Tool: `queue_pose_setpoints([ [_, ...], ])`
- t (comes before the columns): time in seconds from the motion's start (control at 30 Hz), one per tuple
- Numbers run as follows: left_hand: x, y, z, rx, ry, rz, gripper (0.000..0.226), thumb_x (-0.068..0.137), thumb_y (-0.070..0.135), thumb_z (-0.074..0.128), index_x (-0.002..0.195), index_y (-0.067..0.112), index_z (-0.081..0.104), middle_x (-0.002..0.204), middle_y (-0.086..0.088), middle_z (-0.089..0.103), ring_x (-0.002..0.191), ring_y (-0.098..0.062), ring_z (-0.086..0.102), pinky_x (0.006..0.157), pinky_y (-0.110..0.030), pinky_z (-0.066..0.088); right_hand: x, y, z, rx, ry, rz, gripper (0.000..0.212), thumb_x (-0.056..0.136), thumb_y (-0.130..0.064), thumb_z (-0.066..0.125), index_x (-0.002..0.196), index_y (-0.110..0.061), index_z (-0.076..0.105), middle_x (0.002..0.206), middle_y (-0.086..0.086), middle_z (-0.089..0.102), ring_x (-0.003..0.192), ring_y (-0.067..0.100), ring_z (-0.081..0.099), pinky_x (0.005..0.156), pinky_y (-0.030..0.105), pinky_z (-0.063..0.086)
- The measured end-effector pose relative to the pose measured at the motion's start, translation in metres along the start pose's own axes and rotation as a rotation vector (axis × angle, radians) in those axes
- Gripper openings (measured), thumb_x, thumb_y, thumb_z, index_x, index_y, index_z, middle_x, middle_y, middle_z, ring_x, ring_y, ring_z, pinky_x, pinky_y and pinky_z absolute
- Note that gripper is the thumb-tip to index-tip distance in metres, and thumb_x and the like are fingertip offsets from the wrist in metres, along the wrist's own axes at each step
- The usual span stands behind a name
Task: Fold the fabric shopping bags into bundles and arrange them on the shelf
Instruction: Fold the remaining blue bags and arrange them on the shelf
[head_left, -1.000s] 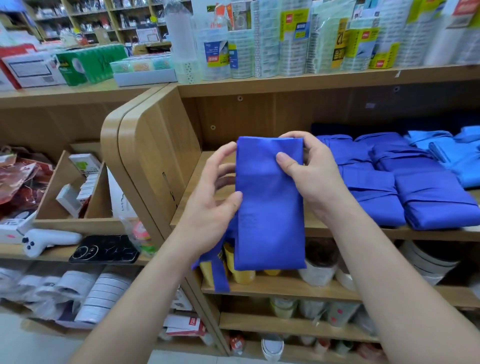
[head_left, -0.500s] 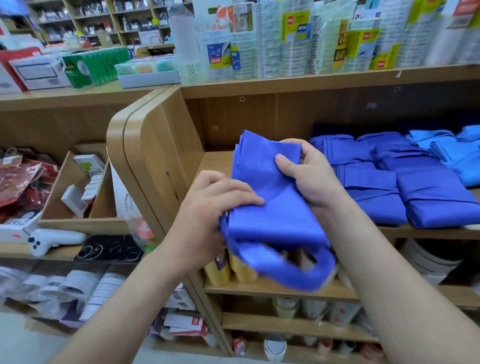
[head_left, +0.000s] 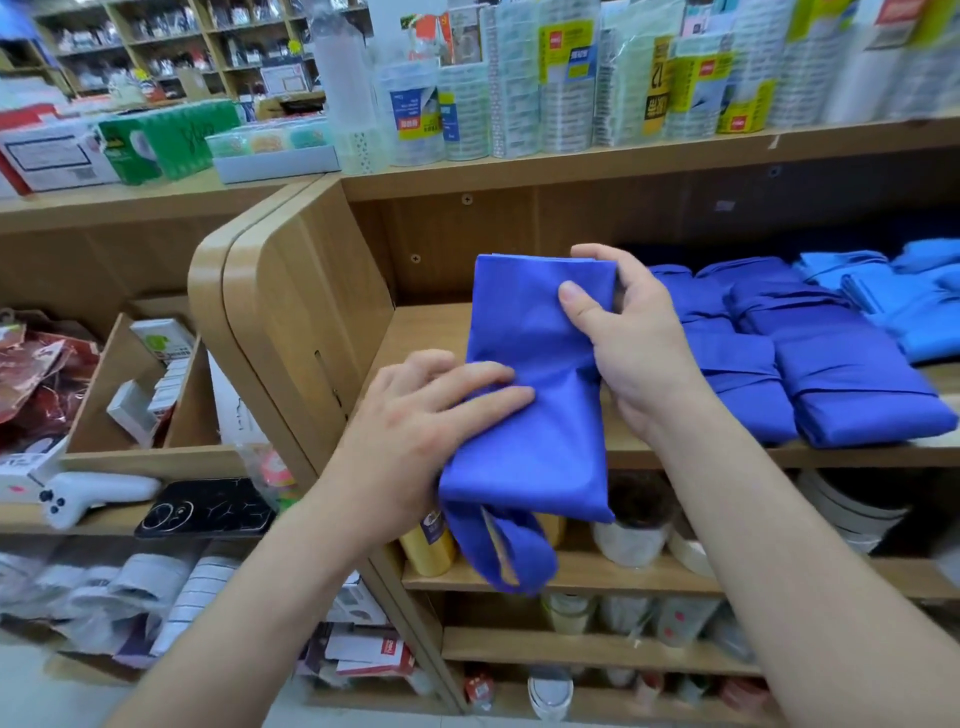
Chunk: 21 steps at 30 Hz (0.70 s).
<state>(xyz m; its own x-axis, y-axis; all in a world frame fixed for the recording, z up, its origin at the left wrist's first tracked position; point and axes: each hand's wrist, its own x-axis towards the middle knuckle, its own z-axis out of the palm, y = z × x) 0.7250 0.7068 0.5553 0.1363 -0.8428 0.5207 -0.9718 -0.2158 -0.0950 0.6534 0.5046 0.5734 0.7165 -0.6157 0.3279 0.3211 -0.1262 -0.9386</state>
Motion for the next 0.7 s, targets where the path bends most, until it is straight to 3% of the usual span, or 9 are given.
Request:
queue_pose_setpoints([
  [0.07, -0.006, -0.003, 0.005, 0.142, -0.145, 0.067, 0.085, 0.073, 0.012, 0.079, 0.144, 0.035, 0.04, 0.152, 0.003, 0.042, 0.126, -0.03, 0.045, 0.092, -0.05, 0.048, 0.003, 0.004, -0.002, -0.126, 0.072, -0.063, 0.025, 0.094, -0.012, 0.061, 0.114, -0.025, 0.057, 0.104, 0.001, 0.063, 0.086, 0.012, 0.06, 0.077, 0.031, 0.053],
  [0.13, -0.011, -0.006, 0.002, 0.015, -0.133, 0.064, 0.081, 0.073, 0.003, 0.078, 0.139, 0.037, 0.046, 0.153, 0.002, 0.04, 0.131, -0.026, 0.041, 0.099, -0.047, 0.046, 0.005, 0.005, -0.004, -0.206, 0.081, -0.127, 0.026, 0.093, -0.012, 0.06, 0.114, -0.027, 0.053, 0.104, -0.003, 0.059, 0.084, 0.011, 0.058, 0.074, 0.03, 0.051],
  [0.2, -0.011, -0.005, -0.013, -0.404, -0.017, -0.182, 0.05, 0.09, 0.008, 0.063, 0.126, 0.044, 0.06, 0.146, 0.01, 0.047, 0.134, -0.013, 0.04, 0.105, -0.03, 0.041, 0.006, 0.003, -0.007, -0.248, 0.058, -0.175, 0.029, 0.093, -0.013, 0.059, 0.118, -0.026, 0.051, 0.108, -0.006, 0.057, 0.09, 0.013, 0.058, 0.079, 0.036, 0.053],
  [0.27, -0.004, 0.001, -0.023, -0.916, 0.016, -0.44, 0.032, 0.093, 0.028, 0.056, 0.118, 0.045, 0.065, 0.134, 0.017, 0.058, 0.131, -0.001, 0.046, 0.1, -0.016, 0.041, 0.004, 0.002, -0.005, -0.248, 0.019, -0.201, 0.034, 0.093, -0.015, 0.059, 0.124, -0.025, 0.05, 0.115, -0.004, 0.057, 0.099, 0.015, 0.06, 0.088, 0.042, 0.053],
  [0.33, 0.007, 0.009, -0.021, -1.196, -0.076, -0.544, 0.03, 0.088, 0.028, 0.064, 0.116, 0.037, 0.068, 0.118, 0.007, 0.069, 0.115, -0.008, 0.062, 0.091, -0.022, 0.052, 0.0, 0.0, 0.002, -0.241, -0.026, -0.198, 0.042, 0.094, -0.015, 0.062, 0.133, -0.024, 0.047, 0.121, -0.004, 0.059, 0.105, 0.014, 0.062, 0.092, 0.042, 0.054],
  [0.43, 0.016, 0.019, -0.007, -1.216, 0.08, -0.67, 0.031, 0.088, -0.003, 0.064, 0.105, 0.022, 0.073, 0.101, 0.002, 0.075, 0.092, -0.012, 0.07, 0.076, -0.023, 0.056, -0.008, -0.005, 0.005, -0.009, -0.158, 0.016, 0.056, 0.092, -0.015, 0.067, 0.142, -0.019, 0.042, 0.118, 0.003, 0.068, 0.102, 0.015, 0.068, 0.081, 0.034, 0.058],
  [0.57, 0.016, 0.018, -0.003, -1.19, 0.296, -0.736, 0.029, 0.092, -0.006, 0.058, 0.1, 0.019, 0.071, 0.095, 0.006, 0.074, 0.085, -0.008, 0.068, 0.072, -0.021, 0.053, -0.02, -0.001, -0.009, 0.073, -0.536, 0.295, 0.044, 0.09, -0.001, 0.063, 0.131, -0.013, 0.055, 0.119, 0.012, 0.07, 0.108, 0.027, 0.068, 0.089, 0.045, 0.056],
  [0.7, 0.018, 0.028, -0.003, -1.259, 0.398, -0.785, 0.026, 0.094, -0.001, 0.056, 0.103, 0.024, 0.05, 0.086, -0.006, 0.073, 0.072, -0.019, 0.067, 0.06, -0.032, 0.054, -0.021, -0.003, -0.005, 0.28, -0.417, 0.328, 0.044, 0.086, 0.016, 0.052, 0.115, -0.014, 0.064, 0.111, 0.016, 0.072, 0.099, 0.032, 0.069, 0.086, 0.045, 0.057],
])
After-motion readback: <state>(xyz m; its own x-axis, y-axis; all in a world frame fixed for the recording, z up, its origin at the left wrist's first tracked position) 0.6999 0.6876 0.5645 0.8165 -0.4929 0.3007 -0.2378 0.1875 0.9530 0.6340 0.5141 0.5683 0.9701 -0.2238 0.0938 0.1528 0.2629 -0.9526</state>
